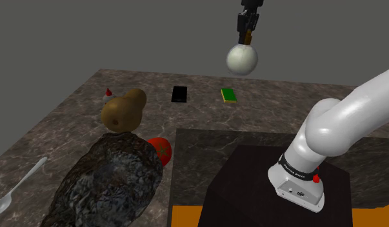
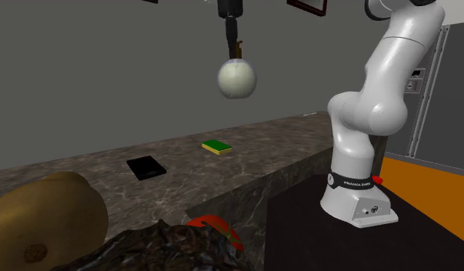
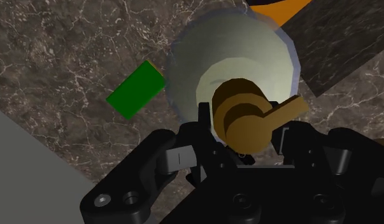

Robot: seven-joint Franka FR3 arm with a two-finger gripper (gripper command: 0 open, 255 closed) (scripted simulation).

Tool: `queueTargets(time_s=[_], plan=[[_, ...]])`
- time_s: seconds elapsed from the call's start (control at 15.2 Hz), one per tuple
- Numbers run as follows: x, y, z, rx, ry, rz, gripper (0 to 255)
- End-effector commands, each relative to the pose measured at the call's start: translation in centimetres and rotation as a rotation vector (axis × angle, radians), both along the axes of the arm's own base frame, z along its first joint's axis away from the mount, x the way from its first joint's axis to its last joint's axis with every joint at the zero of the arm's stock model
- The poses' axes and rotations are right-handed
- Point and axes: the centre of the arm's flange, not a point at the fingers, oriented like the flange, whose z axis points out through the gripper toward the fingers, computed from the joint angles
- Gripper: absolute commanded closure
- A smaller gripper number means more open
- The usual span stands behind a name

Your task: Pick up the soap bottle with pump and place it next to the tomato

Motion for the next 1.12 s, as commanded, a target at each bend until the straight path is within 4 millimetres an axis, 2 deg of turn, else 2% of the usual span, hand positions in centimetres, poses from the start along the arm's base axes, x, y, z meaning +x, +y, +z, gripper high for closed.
queueTargets(time_s=[0.0,1.06], plan=[[0.9,2.5,0.0,0.0,0.0,-0.001,255],[9.0,22.1,0.1,0.0,0.0,-0.001,255]])
